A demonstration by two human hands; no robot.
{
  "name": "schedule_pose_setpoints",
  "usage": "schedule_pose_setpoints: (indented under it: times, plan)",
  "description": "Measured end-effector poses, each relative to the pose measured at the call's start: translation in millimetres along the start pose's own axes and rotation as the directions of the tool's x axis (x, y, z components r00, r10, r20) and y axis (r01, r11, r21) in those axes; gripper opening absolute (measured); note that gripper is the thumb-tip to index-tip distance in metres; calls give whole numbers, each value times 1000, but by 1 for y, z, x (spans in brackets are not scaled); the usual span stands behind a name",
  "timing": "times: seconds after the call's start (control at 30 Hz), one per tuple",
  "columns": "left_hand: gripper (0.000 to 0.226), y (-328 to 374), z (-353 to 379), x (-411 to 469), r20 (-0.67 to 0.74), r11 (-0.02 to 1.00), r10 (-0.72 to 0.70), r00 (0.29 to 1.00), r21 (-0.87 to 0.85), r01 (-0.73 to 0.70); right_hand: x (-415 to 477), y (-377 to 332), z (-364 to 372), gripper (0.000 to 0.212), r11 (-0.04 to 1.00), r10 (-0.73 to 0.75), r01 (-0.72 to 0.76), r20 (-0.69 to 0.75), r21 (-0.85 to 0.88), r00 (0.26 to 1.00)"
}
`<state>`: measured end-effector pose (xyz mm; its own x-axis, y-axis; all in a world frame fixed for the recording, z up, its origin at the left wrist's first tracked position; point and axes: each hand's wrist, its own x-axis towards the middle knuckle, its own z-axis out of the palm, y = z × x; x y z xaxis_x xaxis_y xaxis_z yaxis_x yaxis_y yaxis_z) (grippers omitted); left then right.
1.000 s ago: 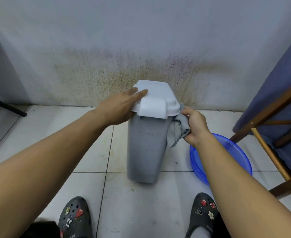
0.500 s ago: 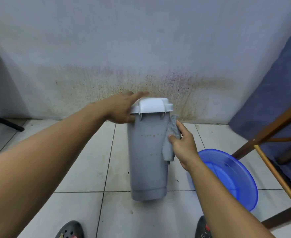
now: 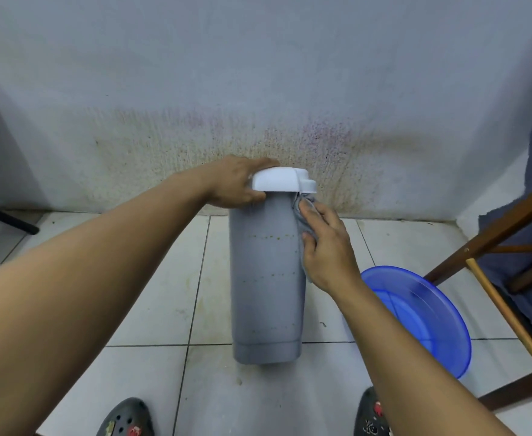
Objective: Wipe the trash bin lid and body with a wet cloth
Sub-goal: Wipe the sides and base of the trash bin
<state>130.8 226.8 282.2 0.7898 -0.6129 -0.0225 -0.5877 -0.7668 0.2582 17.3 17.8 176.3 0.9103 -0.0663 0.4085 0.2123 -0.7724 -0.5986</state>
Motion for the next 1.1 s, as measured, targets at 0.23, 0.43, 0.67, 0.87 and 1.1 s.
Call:
schedule_pose_setpoints:
  times: [0.23, 0.43, 0.67, 0.87, 1.1]
  plan:
    - [73, -10, 1, 9, 51, 994, -50, 997, -96, 55, -22, 14, 12, 65, 988, -66, 81, 115, -133, 991]
    - [76, -6, 1, 9, 33, 982, -65, 997, -176, 70, -53, 18, 13, 45, 983, 2, 38, 220, -181, 976]
    - [66, -1, -1, 9, 32, 983, -80, 996, -166, 84, -20, -11, 7, 64, 960, -77, 112, 143, -257, 987]
    - [65, -2, 1, 6, 37, 978, -81, 996, -190, 86, 2, -29, 13, 65, 898, -141, 200, 175, -393, 974]
    - [66, -4, -1, 9, 63, 976, -65, 996, -205, 77, -39, -20, 18, 66, 787, -228, 379, 341, -487, 912]
